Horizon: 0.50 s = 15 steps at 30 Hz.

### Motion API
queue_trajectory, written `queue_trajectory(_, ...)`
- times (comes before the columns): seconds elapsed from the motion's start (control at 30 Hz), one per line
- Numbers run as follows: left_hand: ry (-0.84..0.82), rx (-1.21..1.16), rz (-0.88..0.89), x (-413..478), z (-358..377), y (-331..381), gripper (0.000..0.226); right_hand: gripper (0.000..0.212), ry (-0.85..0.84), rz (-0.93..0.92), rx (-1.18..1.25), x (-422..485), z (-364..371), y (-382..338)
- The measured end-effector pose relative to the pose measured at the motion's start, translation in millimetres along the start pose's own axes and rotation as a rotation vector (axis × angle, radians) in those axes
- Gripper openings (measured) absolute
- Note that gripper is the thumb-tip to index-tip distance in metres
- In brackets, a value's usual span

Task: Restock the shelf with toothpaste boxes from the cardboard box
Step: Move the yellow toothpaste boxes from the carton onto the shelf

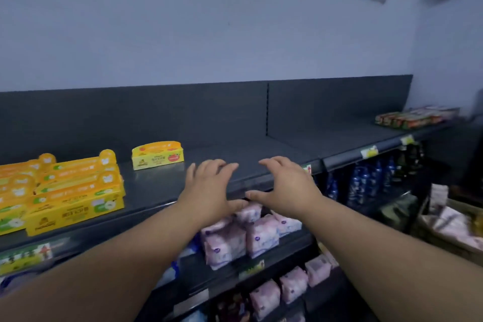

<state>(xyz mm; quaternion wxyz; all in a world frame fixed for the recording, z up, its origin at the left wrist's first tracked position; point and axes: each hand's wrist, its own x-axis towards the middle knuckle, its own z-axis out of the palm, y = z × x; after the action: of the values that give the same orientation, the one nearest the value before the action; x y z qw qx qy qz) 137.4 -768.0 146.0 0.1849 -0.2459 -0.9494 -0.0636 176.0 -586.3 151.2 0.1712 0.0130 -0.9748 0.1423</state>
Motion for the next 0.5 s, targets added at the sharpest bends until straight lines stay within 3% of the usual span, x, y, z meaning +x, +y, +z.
queue_trajectory(0.5,-0.065,-0.281,0.274,27.9,75.2,375.8,0.09,0.081,0.097,0.516,-0.175,-230.8,-125.7,308.3)
